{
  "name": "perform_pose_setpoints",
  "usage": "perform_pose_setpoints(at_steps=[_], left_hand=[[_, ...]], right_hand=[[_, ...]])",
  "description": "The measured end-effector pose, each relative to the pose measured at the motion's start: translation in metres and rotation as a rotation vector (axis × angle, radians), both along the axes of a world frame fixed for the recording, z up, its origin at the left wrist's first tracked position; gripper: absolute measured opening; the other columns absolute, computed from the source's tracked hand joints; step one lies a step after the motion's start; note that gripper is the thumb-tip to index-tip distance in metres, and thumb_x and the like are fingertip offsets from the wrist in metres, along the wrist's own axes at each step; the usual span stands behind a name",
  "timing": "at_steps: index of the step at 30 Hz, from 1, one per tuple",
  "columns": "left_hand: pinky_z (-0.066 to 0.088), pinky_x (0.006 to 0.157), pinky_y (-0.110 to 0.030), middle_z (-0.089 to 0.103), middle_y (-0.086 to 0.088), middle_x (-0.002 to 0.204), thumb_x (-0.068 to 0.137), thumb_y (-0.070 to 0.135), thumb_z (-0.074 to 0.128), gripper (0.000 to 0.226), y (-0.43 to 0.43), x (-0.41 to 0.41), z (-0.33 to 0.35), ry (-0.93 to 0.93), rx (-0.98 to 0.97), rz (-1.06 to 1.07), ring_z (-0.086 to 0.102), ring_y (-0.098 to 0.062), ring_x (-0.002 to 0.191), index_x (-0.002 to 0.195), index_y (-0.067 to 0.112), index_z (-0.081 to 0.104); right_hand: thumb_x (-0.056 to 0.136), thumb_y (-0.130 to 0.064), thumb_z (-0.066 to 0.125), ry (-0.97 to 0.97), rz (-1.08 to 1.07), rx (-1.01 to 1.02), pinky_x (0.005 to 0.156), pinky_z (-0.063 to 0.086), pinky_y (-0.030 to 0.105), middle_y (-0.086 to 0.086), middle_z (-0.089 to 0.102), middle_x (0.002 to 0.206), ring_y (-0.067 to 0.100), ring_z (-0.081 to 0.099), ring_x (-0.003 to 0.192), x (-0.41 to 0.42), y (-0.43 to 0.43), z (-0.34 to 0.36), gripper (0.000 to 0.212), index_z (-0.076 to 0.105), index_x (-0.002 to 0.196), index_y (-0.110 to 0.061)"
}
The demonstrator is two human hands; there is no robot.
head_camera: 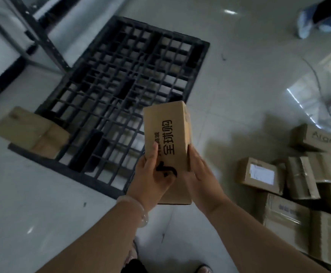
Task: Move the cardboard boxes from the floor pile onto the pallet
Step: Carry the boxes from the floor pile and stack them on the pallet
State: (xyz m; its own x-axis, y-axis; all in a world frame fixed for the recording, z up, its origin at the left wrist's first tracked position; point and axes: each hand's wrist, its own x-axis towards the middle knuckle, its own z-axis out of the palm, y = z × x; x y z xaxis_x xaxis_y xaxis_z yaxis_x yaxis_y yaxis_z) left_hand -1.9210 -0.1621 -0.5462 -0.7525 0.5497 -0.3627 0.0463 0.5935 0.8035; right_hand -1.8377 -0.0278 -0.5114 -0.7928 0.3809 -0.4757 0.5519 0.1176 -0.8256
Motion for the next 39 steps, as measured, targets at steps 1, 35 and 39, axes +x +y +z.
perform_pose_setpoints(at_steps=[1, 35, 39], left_hand=[[0.035, 0.105, -0.025, 0.026, 0.002, 0.145, 0.082, 0.031, 0.076, 0.107, -0.012, -0.008, 0.003, -0.024, 0.013, 0.042, 0.038, -0.005, 0.121, 0.151, 0.046, -0.004], [0.048, 0.1, -0.023, 0.027, 0.006, 0.154, 0.087, 0.005, 0.069, 0.122, -0.227, -0.19, -0.137, -0.531, 0.296, 0.826, 0.042, -0.009, 0.133, 0.137, 0.054, -0.03], [0.038, 0.113, -0.041, 0.02, 0.007, 0.157, 0.092, 0.008, 0.061, 0.112, -0.219, -0.204, -0.197, -0.435, 0.142, 0.814, 0.034, -0.014, 0.14, 0.138, 0.058, -0.029]], right_hand=[[0.084, -0.05, 0.033, 0.006, 0.014, -0.019, 0.113, 0.036, 0.049, -0.017, 0.035, 0.154, 0.013, 0.036, 0.14, -0.01, -0.013, 0.004, 0.068, 0.021, 0.151, -0.053], [0.08, -0.047, 0.076, -0.244, 1.087, 0.214, 0.104, 0.041, 0.033, -0.014, 0.023, 0.145, 0.007, 0.038, 0.124, -0.345, -0.188, -0.179, 0.11, -0.015, 0.137, -0.07], [0.081, -0.041, 0.075, -0.218, 1.176, 0.259, 0.102, 0.043, 0.034, -0.017, 0.017, 0.145, 0.008, 0.034, 0.123, -0.359, -0.189, -0.238, 0.113, -0.023, 0.125, -0.076]])
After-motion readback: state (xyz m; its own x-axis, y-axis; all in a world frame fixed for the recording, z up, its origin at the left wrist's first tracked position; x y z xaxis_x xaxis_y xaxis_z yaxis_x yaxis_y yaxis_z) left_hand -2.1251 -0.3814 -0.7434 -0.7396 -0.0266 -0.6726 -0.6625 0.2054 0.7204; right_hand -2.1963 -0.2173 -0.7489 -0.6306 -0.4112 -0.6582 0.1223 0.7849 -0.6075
